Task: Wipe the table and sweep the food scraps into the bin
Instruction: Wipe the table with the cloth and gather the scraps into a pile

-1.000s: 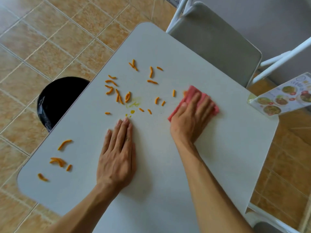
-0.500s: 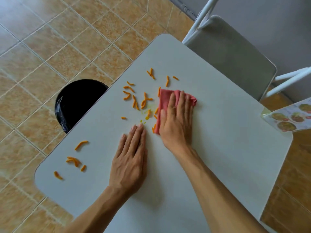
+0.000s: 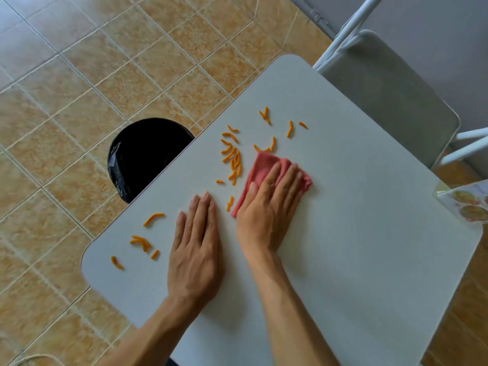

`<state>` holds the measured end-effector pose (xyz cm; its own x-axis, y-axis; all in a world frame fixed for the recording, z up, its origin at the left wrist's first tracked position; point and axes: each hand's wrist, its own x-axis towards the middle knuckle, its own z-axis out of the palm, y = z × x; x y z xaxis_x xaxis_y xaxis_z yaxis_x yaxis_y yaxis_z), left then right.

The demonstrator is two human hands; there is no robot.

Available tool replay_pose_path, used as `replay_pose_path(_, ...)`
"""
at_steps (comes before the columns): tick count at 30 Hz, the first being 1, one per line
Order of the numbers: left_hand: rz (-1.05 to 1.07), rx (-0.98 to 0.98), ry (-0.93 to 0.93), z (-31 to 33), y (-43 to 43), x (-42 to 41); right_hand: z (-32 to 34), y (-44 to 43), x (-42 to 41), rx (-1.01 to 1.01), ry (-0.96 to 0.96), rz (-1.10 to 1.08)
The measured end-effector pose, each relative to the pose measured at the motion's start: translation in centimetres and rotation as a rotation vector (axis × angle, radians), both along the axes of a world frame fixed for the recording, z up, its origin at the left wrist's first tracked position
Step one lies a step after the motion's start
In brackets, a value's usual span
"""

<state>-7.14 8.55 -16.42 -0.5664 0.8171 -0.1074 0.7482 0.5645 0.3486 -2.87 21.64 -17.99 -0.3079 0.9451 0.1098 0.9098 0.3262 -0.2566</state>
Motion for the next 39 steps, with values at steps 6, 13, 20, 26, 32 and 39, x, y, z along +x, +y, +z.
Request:
replay_pose_path(6, 0.003, -0.012, -0.024, 0.1, 0.0, 0.0, 0.2, -0.8, 1.9, 0.019, -0.104, 0.509)
replay_pose_path(13, 0.015, -0.011, -0.034, 0.0, -0.1, 0.1, 0.2, -3.2, 1.7, -0.008, -0.047, 0.163)
replay_pose_path(20, 0.008, 0.02, -0.017, 0.2, -0.1, 0.1, 0.7, -1.5, 6.7, 0.034, -0.095, 0.048)
replay_pose_path(26, 0.014, 0.051, -0.066, 0.5, 0.1, -0.1, 0.7, -1.9, 9.5, 0.002, -0.138, 0.634)
replay_pose_path(32, 0.019, 0.249, -0.143, 1.7, 3.1, 1.2, -0.1, 4.9, 6.3, 0.019, -0.04, -0.057)
replay_pose_path(39, 0.02, 0.141, -0.085, 0.1, 10.0, 2.3, 0.8, 11.3, 10.3, 0.016, -0.106, 0.557)
